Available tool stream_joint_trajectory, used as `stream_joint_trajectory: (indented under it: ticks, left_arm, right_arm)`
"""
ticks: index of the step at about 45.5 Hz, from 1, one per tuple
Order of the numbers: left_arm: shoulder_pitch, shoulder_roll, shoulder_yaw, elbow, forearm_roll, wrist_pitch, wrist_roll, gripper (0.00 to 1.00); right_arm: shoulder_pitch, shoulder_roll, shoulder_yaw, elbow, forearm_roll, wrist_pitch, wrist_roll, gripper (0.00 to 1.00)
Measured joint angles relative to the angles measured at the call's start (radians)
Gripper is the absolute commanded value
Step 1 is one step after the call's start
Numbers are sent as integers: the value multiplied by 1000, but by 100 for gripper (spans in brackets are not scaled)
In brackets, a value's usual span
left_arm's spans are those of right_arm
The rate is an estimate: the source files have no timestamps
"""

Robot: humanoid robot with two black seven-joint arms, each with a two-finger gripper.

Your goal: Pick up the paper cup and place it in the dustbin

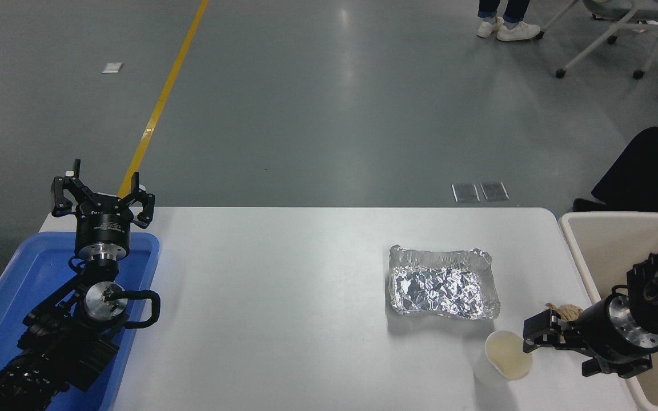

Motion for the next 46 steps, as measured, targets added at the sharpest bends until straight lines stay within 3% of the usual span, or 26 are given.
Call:
stream_joint_trajectory:
  ticks: [22,28,30,32,34,38,46]
  left_arm:
    - [0,0,0,0,0,0,0,99]
    - [0,0,0,0,-1,0,0,99]
    - [0,0,0,0,-1,0,0,99]
    - [0,0,0,0,-1,0,0,99]
    - [0,0,0,0,-1,0,0,99]
    - [0,0,0,0,-1,0,0,99]
    - [0,0,0,0,-1,0,0,99]
  right_arm:
    - [-147,30,54,-65,10,-104,0,100]
    - [-188,39,70,-85,11,-140,0,95]
    - [-201,44,75,-91,11,-157,0,84]
    - [-209,49,79,-96,12,-173,0,67]
    - [-220,56,84,-101,12,-197,0,38]
    - [-230,63,90,-105,12,-225,0,1]
    - [-243,74,95,-111,11,-261,-8,0]
